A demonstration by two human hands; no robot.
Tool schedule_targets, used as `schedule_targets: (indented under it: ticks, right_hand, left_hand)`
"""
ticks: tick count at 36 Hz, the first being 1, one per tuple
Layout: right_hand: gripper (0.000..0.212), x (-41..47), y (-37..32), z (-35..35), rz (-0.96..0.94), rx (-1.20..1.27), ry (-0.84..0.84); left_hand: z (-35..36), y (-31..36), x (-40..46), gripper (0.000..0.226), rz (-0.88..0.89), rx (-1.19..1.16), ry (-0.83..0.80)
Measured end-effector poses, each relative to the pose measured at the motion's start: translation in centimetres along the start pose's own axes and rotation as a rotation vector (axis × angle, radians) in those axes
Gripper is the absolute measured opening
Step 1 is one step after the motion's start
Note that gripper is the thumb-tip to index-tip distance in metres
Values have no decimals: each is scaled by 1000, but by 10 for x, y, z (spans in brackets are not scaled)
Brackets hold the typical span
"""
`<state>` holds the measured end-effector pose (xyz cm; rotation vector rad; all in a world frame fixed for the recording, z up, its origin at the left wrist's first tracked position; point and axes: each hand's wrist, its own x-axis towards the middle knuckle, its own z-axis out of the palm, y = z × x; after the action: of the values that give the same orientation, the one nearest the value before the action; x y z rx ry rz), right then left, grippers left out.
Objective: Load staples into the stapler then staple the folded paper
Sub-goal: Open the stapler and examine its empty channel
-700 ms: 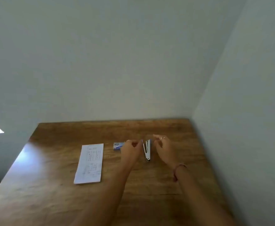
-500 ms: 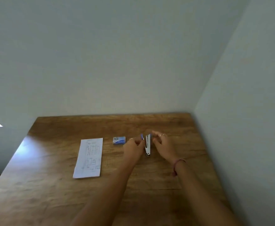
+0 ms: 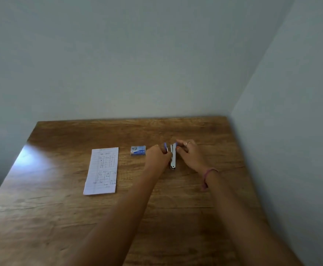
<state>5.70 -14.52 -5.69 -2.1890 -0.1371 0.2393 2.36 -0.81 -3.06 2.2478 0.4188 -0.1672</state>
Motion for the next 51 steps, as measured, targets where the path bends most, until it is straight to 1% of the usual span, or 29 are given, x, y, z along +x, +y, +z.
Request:
schedule_targets:
  ticks: [2,4,9,12,14,16,18,19,20,22,23,25,28,30,32,34,36,38,40,44,46,48,51]
  right_hand:
    - [36,0,0,0,2,-2,-13]
    - [35,-3,-1,-1,2,19,-12]
    - [30,-18,-7,1,10,240,-22]
    - [35,-30,-7,4,11,322,-4]
    - [37,-39,-4,6,37,401,8]
    - [38,-48,-1,8,62,471,3]
    - [33,-56,2,8,60,524,-11]
    - [31,-60,2,8,57,554,-13]
    - [30,-63,3,8,59,588,-7]
    - [31,-68,4,8,83,656,28]
    - [31,-69,5,7,99,689,54]
    - [32,-71,8,6,134,778,105]
    - [28,-72,10,2,192,1035,170]
    - [28,-73,11,0,207,1167,182]
    - [31,-74,10,-2,208,1232,166]
    - [34,-74,9,-5,214,1278,137]
    - [35,-75,9,-8,220,1306,92]
    - [34,-75,9,-11,233,1316,36]
    - [34,-76,10,-14,247,1306,-34]
    - [41,-81,8,-15,266,1275,-189]
    - [43,-83,5,-13,261,1280,-239]
    - [41,-83,2,-10,246,1296,-264]
    - [39,-81,0,-9,241,1321,-262]
  left_hand:
    - [0,0,-1,23,6,-8,-5]
    - [1,-3,-4,19,22,-36,-7]
    - [9,-14,-15,13,98,-161,77]
    - [12,-20,-22,13,134,-206,68]
    - [14,-26,-28,15,129,-279,45]
    - [15,-33,-35,25,85,-421,-6]
    - [15,-40,-41,42,37,-614,-94]
    - [14,-43,-43,46,26,-680,-132]
    - [13,-45,-45,44,22,-718,-157]
    - [12,-49,-48,29,22,-743,-169]
    - [10,-51,-49,25,15,-773,-166]
    - [6,-53,-52,19,-19,-910,-169]
    - [0,-56,-56,16,-87,-1212,-179]
    - [-3,-59,-59,14,-121,-1318,-196]
    - [-5,-62,-63,8,-122,-1346,-227]
    - [-5,-65,-67,11,-106,-1353,-234]
    - [-6,-65,-69,19,-106,-1298,-239]
    - [-6,-64,-70,23,-113,-1191,-268]
    - [-6,-61,-68,23,-124,-1131,-314]
    - [-3,-52,-64,25,-159,-1152,-420]
    - [-1,-49,-64,28,-151,-1136,-484]
    - [2,-46,-66,30,-148,-1094,-539]
    - [8,-46,-69,26,-171,-1063,-544]
